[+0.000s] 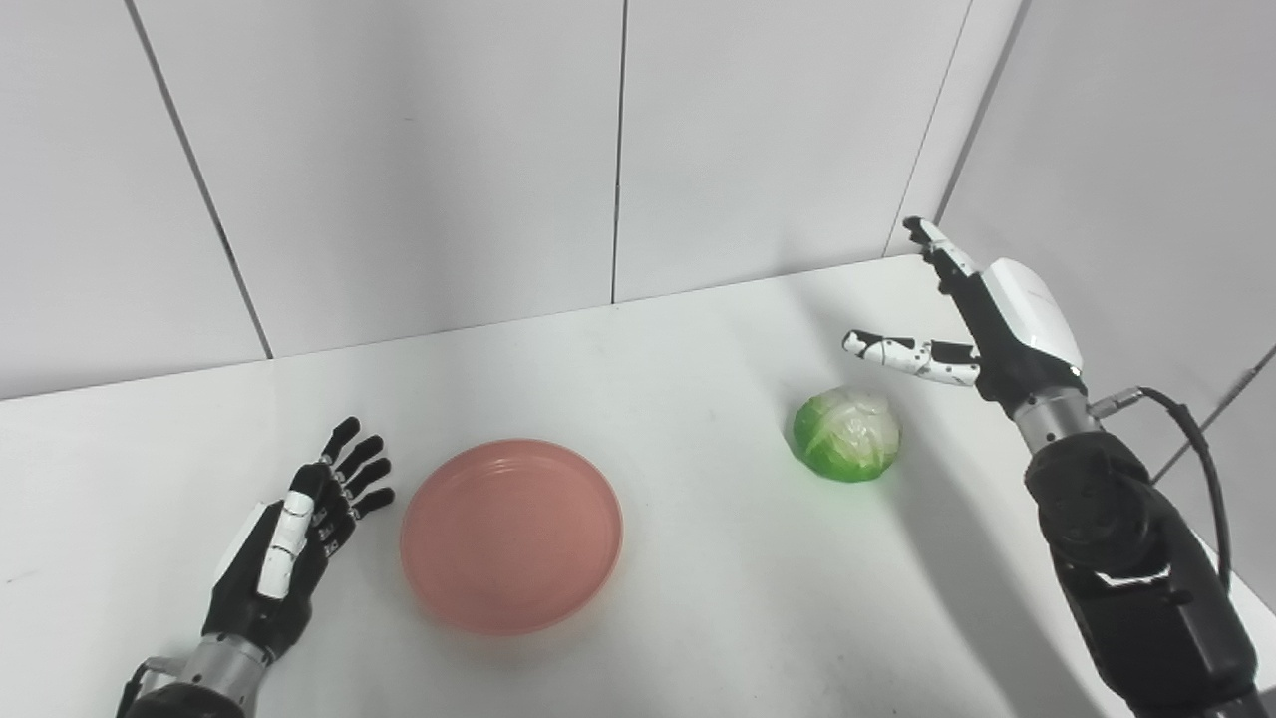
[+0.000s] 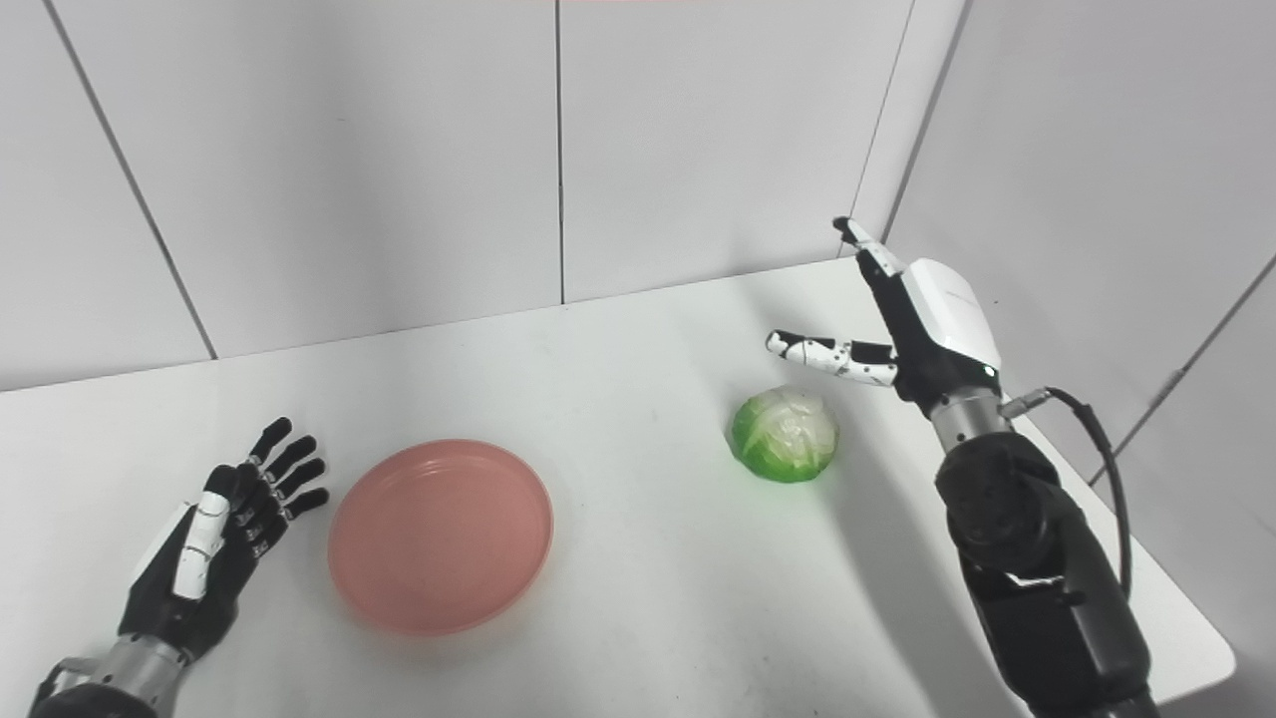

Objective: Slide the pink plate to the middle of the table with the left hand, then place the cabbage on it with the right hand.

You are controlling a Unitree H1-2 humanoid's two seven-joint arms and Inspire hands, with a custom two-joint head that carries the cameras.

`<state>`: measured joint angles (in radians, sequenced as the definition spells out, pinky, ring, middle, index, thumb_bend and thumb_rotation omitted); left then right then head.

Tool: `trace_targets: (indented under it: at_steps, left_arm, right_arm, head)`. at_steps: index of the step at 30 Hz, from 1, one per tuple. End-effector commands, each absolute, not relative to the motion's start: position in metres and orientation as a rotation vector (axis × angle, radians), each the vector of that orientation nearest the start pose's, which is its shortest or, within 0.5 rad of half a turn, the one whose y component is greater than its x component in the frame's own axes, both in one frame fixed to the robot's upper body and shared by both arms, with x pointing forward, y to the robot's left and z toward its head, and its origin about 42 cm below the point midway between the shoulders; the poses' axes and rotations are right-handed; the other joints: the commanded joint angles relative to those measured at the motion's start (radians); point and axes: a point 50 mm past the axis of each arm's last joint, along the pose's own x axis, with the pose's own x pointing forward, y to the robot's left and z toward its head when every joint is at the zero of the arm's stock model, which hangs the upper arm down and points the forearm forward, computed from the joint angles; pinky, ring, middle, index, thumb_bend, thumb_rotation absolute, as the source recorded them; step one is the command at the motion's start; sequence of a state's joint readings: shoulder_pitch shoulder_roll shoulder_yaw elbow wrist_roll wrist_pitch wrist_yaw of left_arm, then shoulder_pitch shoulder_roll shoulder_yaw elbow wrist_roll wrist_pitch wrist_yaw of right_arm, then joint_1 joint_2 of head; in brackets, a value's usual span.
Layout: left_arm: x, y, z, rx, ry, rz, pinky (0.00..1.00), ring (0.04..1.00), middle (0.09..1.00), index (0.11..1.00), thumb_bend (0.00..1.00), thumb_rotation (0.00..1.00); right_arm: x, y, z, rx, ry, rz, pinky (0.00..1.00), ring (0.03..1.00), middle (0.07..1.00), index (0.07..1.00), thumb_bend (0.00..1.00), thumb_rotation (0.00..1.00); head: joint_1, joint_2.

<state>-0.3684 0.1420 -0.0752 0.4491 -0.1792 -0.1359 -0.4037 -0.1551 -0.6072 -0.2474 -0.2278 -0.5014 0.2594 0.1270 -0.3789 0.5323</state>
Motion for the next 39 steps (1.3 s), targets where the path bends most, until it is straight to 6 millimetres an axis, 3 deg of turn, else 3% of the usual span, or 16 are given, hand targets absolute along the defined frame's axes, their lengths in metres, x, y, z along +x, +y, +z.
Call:
trace_targets:
  at_steps: [1, 4, 12, 23, 39]
  left_arm:
    - [0.385, 0.239, 0.074, 0.041, 0.103, -0.427, 0.90, 0.916, 0.937, 0.943, 0.83, 0.94]
    - [0.386, 0.242, 0.072, 0.032, 0.103, -0.434, 0.91, 0.925, 0.945, 0.952, 0.83, 0.94]
    - [0.386, 0.243, 0.074, 0.035, 0.100, -0.426, 0.89, 0.917, 0.938, 0.945, 0.82, 0.93]
    - [0.386, 0.246, 0.073, 0.030, 0.111, -0.425, 0.89, 0.918, 0.938, 0.947, 0.82, 0.92]
    - [0.385, 0.245, 0.076, 0.030, 0.113, -0.427, 0.90, 0.917, 0.938, 0.949, 0.81, 0.90]
  right_arm:
    - [0.305, -0.436, 0.292, -1.076, -0.117, -0.360, 0.79, 0.887, 0.920, 0.944, 1.00, 0.68]
    - [0.305, -0.440, 0.285, -1.050, -0.086, -0.357, 0.75, 0.880, 0.924, 0.945, 1.00, 0.67]
    - [0.313, -0.449, 0.270, -1.019, -0.045, -0.310, 0.79, 0.902, 0.926, 0.943, 1.00, 0.68]
    - [0.317, -0.449, 0.264, -0.958, 0.051, -0.213, 0.86, 0.943, 0.959, 0.955, 1.00, 0.62]
    - [0.325, -0.449, 0.256, -0.960, 0.138, -0.128, 0.86, 0.931, 0.948, 0.959, 1.00, 0.65]
  head:
    - [-0.002, 0.000]
    - [-0.005, 0.002]
    - [-0.010, 0.009]
    - [-0.013, 0.019]
    - [-0.014, 0.037]
